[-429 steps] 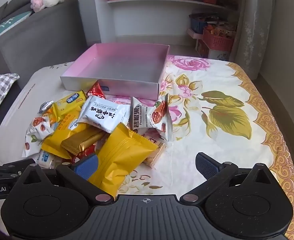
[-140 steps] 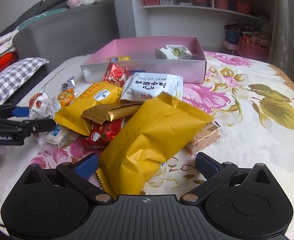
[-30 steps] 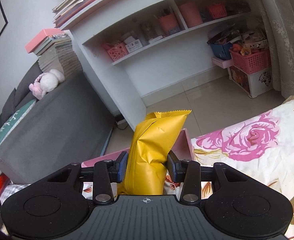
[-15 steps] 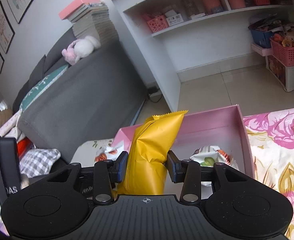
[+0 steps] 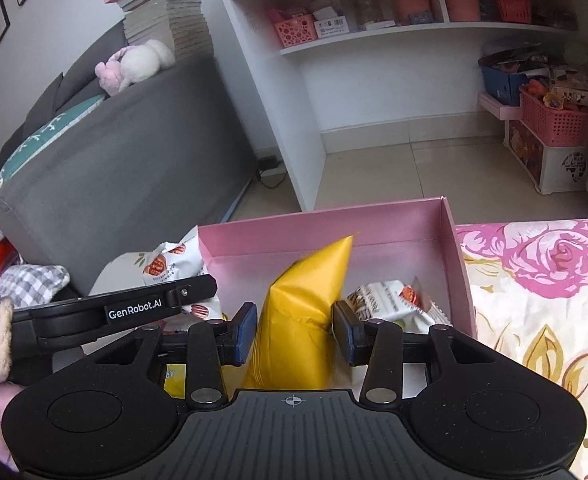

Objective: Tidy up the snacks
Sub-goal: 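Lower both packets into the pink box and open both tools, then withdraw both tools from the box toward the remaining snacks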

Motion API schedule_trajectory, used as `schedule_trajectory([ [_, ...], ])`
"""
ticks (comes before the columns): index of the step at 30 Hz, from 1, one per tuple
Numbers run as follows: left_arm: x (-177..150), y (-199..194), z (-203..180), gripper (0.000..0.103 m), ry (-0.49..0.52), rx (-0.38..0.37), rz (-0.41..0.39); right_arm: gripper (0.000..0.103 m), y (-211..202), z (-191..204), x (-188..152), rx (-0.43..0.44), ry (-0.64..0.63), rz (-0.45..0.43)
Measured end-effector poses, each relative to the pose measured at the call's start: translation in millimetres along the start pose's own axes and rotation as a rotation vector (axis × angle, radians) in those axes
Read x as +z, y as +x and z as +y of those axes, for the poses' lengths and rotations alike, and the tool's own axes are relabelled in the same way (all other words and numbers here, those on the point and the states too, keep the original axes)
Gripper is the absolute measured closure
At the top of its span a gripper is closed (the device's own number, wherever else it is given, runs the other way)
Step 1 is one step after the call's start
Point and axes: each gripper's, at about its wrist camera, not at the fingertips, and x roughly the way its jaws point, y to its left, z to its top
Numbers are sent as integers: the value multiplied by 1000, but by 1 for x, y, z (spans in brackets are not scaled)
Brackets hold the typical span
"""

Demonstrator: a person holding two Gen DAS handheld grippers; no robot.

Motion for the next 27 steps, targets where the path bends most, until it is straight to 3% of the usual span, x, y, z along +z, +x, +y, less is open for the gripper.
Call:
schedule_trajectory([
  [2,1,-3,2,41,-8,-6,-12,48,-3,-2,2,16,28,-7],
  [4,3,-6,1,42,9,-2,-7,42,-5,-3,4,20,37,-4],
  [14,3,-31,-11,24,65,14,44,26,-38,15,5,-25,-28,-3],
  [27,-20,-99,-3,8,137,47,59,7,-100,34,-17,-79,-69,-34],
])
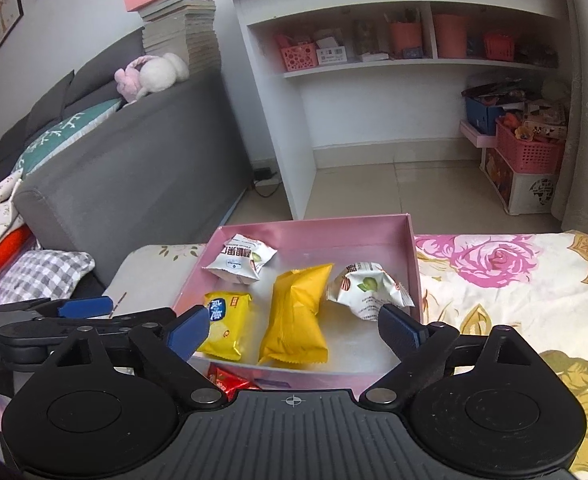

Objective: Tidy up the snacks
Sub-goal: 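Withdraw both tools from the box toward the remaining snacks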

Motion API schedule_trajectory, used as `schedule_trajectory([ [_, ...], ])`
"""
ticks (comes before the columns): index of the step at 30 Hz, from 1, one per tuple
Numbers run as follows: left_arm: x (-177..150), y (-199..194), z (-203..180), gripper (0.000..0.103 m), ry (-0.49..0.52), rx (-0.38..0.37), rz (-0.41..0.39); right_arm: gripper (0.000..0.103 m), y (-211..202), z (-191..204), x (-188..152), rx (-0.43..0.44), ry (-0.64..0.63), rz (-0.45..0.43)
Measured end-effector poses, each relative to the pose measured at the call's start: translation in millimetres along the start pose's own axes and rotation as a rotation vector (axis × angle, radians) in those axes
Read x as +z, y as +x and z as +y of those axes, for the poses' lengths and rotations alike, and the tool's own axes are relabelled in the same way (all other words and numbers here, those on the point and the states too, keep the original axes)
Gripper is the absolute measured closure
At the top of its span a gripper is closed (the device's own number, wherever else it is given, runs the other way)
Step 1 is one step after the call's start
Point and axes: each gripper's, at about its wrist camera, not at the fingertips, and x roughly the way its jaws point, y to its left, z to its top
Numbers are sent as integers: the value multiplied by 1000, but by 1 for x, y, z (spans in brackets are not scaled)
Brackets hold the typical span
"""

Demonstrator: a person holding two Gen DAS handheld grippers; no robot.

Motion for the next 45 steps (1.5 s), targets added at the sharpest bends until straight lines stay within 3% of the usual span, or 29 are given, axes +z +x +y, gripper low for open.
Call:
schedule_trajectory([
  [8,-20,-31,20,0,21,16,2,4,-23,8,-30,-7,10,-58],
  [11,-37,-35,32,0,27,6,-34,2,-25,11,-45,-23,-6,-84],
  [16,-59,-24,45,0,43,4,-46,1,-23,16,-68,-48,-92,-106],
  [22,-78,-7,45,1,146,-54,-5,1,-14,19,-87,-51,-191,-85],
  [33,-86,13,45,13,181,-148,97,1,9,12,-95,-53,-197,-4],
  [45,-83,11,51,22,170,-200,114,1,18,11,-93,-52,-174,18],
])
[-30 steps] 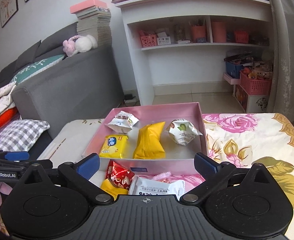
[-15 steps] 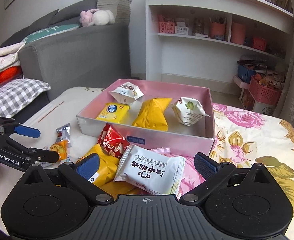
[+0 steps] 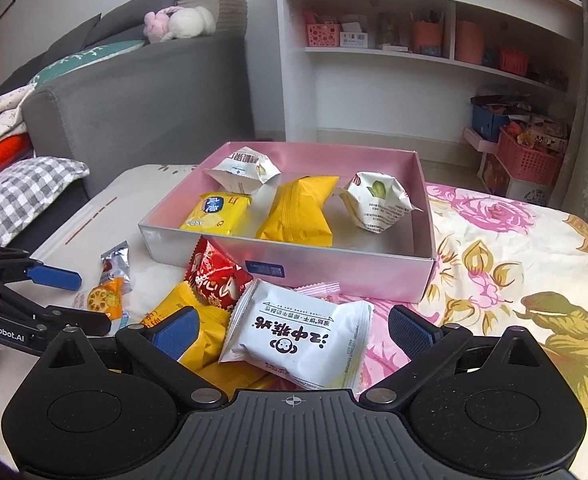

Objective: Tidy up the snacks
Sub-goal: 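Withdraw both tools from the box toward the remaining snacks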

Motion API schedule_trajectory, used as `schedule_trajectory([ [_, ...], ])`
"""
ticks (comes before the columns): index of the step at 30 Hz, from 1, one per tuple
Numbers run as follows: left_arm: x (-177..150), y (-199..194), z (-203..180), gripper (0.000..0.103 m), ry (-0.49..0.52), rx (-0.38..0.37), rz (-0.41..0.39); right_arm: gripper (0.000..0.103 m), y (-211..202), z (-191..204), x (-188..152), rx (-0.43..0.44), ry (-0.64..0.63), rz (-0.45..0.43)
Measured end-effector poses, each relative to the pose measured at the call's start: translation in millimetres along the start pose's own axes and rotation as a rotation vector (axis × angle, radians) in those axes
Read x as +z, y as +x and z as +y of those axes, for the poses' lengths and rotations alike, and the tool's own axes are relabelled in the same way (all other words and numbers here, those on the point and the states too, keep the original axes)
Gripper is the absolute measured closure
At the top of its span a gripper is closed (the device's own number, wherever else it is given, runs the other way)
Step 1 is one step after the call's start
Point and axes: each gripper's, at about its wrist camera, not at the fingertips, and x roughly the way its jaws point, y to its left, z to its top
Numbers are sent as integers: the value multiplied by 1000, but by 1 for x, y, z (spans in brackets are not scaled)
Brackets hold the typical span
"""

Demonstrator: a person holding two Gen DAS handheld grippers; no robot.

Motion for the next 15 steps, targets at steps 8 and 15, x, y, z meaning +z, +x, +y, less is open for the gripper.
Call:
schedule_trajectory([
  [8,-2,1,0,23,22,-45,23,1,6,-3,-1,12,43,21],
  [15,-2,3,3,27,18,-59,38,1,17,-6,-4,-4,75,54],
])
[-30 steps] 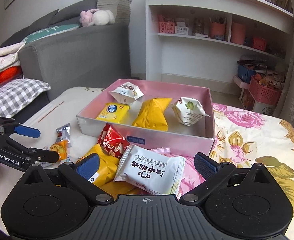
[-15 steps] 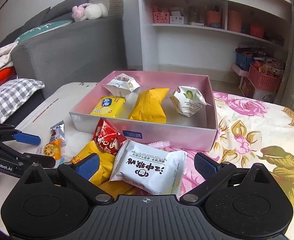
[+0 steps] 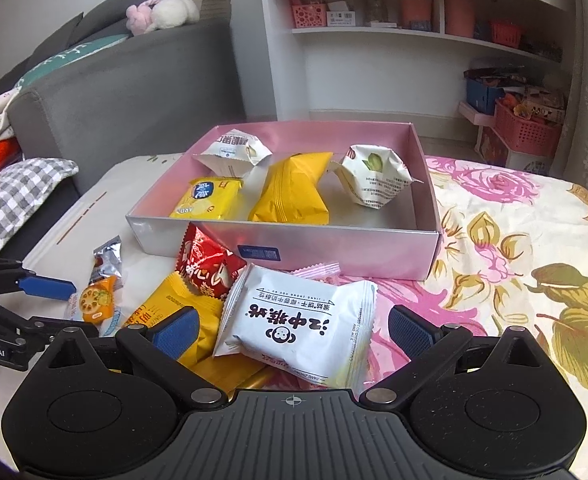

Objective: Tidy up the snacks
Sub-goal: 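Withdraw both tools from the box toward the remaining snacks, then grasp the orange biscuit packet with the left tool while the right tool grasps the white biscuit packet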

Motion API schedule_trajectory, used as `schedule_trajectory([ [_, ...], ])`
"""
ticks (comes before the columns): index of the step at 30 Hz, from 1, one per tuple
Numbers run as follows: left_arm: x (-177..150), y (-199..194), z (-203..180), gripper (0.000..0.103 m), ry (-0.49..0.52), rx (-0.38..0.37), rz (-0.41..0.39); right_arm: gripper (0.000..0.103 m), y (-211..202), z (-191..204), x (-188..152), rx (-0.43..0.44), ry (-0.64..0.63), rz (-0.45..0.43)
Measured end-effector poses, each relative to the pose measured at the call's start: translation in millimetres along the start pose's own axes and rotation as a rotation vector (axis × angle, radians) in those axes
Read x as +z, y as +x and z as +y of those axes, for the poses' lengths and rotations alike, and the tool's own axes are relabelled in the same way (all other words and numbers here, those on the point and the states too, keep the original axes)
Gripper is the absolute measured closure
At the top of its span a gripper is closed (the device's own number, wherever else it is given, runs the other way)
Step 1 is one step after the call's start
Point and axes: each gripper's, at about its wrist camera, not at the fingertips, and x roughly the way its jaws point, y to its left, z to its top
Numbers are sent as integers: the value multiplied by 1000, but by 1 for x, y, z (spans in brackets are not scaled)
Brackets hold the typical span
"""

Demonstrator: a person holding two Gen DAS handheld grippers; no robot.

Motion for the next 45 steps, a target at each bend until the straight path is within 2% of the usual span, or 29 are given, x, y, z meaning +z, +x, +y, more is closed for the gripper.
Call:
schedule_trajectory([
  [5,-3,-3,-1,27,38,-21,18,1,5,-5,-1,-11,35,6],
  [12,-9,2,-8,22,122,33,32,2,10,-10,0,-39,65,9],
  [21,-11,3,-10,25,132,79,11,4,8,-7,2,-55,65,-3],
  [26,-10,2,-13,36,125,91,-1,14,7,-5,3,-48,58,-4],
  [28,-8,2,-14,42,125,97,-2,17,7,-4,3,-45,55,-3],
  [30,-5,2,-15,53,119,111,4,21,6,-3,4,-45,44,-7],
  [33,-2,3,-16,62,119,123,8,30,4,-2,4,-47,40,-15],
  [38,2,3,-14,65,74,140,15,45,-1,-6,7,-25,78,-27],
  [40,4,1,-12,66,54,141,8,60,-3,-7,10,-11,88,-31],
  [45,7,-4,-9,66,3,122,9,81,-8,-8,14,48,111,-29],
])
